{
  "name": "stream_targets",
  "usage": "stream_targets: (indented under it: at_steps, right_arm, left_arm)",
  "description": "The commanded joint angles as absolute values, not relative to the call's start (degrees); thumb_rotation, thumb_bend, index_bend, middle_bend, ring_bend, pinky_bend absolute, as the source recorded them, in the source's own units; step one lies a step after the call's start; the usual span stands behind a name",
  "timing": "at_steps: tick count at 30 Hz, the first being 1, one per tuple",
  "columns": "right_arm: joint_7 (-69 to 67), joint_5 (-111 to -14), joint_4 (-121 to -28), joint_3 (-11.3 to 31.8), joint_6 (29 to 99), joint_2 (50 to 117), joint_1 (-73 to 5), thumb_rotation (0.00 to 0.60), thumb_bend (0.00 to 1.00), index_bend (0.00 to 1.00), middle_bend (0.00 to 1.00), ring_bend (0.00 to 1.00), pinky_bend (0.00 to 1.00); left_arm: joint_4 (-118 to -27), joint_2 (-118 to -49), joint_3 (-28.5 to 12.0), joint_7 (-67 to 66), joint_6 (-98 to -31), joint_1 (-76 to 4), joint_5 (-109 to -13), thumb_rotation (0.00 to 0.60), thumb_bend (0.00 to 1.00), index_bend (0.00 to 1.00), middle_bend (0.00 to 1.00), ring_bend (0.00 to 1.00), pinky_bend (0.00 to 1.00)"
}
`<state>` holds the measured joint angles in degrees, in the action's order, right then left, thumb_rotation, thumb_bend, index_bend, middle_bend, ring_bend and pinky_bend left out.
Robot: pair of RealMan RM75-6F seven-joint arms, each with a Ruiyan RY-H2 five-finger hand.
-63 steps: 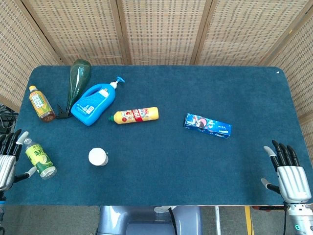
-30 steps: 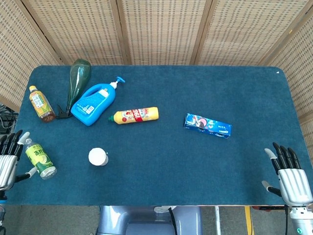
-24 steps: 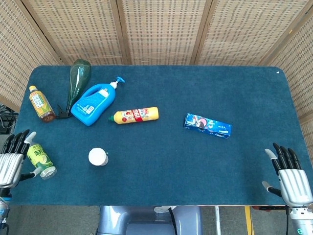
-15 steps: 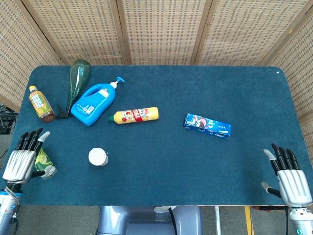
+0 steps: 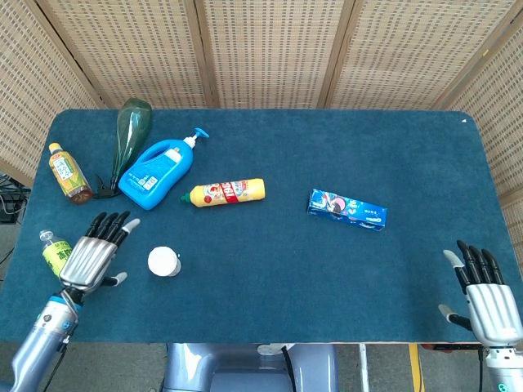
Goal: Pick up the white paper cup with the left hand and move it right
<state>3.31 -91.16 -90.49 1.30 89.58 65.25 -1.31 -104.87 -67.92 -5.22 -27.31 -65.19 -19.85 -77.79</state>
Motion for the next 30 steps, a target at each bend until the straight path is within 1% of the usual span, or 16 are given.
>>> stream_targets:
  at_steps: [1, 7, 15, 23, 26, 28, 30]
  right_arm:
    - [2.7, -91.0, -90.5, 1.4, 89.7, 65.1, -1.2, 0.6, 0.13, 0.0, 0.0, 0.0, 0.0]
    - [1.1, -90.9, -90.1, 1.7, 90.0, 64.8, -1.2, 0.6, 0.13, 0.0, 0.0, 0.0, 0.0]
    - [-0.5, -90.9, -89.4, 2.0, 90.6, 64.8, -1.0, 0.6, 0.13, 0.0, 0.0, 0.0, 0.0]
    - [-1.4, -90.8, -89.1, 2.0, 90.5, 64.7, -0.9, 0.6, 0.13, 0.0, 0.0, 0.0, 0.0]
    - [-1.5, -90.9, -89.1, 1.9, 90.4, 64.6, -0.9, 0.6, 0.13, 0.0, 0.0, 0.0, 0.0]
    - [-1.5, -91.0, -89.2, 1.7, 90.2, 64.4, -0.9, 0.6, 0.13, 0.0, 0.0, 0.0, 0.0]
    - [-1.4, -91.0, -89.3, 1.7, 90.2, 64.4, -0.9, 0.6, 0.13, 0.0, 0.0, 0.0, 0.0]
  left_arm:
    - [-106.6, -69.5, -6.1, -31.7, -62.3, -22.7, -73.8, 0.6, 0.18, 0.12, 0.0, 0.0, 0.0]
    - [-108.0, -71.2, -6.1, -38.4, -59.3, -26.3, -67.1, 0.6, 0.18, 0.12, 0.0, 0.0, 0.0]
    - [-108.3, -73.2, -5.4, -43.1, -59.6, -28.6, -62.9, 0.6, 0.19, 0.13, 0.0, 0.0, 0.0]
    - [-106.2, -76.8, -4.7, -48.5, -60.0, -31.9, -56.2, 0.6, 0.19, 0.16, 0.0, 0.0, 0.0]
    - [-104.9, -78.1, -4.4, -48.8, -60.0, -32.6, -54.9, 0.6, 0.19, 0.2, 0.0, 0.0, 0.0]
    - [-103.9, -79.3, -4.1, -48.5, -60.2, -33.1, -54.5, 0.6, 0.2, 0.25, 0.0, 0.0, 0.0]
    - [-103.0, -80.2, -4.0, -47.4, -60.5, -33.3, -55.0, 0.6, 0.23, 0.35, 0.0, 0.0, 0.0]
